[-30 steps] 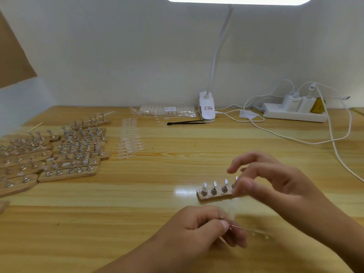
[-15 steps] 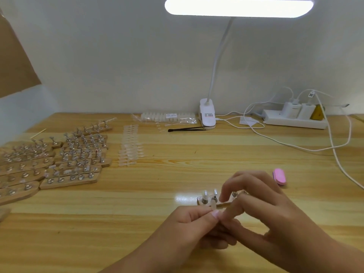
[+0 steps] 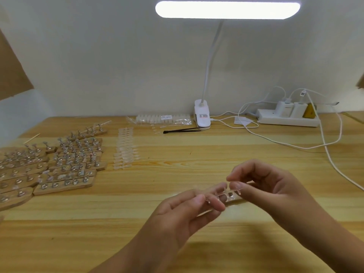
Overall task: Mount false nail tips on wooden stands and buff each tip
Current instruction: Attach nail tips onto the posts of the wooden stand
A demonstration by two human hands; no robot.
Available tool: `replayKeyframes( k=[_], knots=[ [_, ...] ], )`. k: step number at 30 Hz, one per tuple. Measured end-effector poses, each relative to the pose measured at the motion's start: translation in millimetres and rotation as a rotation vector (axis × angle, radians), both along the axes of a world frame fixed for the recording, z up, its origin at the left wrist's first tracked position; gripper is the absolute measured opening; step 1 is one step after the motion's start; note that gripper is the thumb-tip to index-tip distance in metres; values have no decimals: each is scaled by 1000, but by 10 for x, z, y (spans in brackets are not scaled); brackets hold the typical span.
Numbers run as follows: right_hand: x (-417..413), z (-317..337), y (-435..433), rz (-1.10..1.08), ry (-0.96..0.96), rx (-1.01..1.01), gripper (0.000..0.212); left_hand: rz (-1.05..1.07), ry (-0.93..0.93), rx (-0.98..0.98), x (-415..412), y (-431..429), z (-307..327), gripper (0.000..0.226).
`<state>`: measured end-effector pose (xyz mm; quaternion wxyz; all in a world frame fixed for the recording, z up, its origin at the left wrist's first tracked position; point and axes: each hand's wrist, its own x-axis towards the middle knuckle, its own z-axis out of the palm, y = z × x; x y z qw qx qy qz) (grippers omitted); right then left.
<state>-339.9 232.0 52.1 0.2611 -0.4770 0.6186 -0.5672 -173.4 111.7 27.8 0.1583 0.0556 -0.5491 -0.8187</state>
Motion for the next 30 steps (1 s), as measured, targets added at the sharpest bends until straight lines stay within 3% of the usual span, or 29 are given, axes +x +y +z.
replayKeyframes(
  k=[2,6,10,14,20,23,25,30],
  knots=[
    [19,-36,-14,-12,88,-15,17,-34,21,133,-12,23,8,22],
    [3,-104,-24,-34,293,-66,5,-34,-3,219,-10,50,25,23],
    [-40,-143,-24,-80,575,-104,11,-34,-21,323,-10,27,57,19],
    [-74,-141,-26,-68,566,-108,19,-2,-43,430,-22,12,58,17],
    [-82,-158,-33,-85,569,-93,20,11,-45,416,-23,0,58,24],
    [-122,-168,-35,-114,490,-82,22,-9,-40,364,-12,1,81,23],
    [-172,-153,-40,-127,415,-121,20,-17,-86,220,-11,20,92,27],
    [-308,-241,-72,-197,596,2,22,-89,-272,-76,-45,114,-10,30]
  ],
)
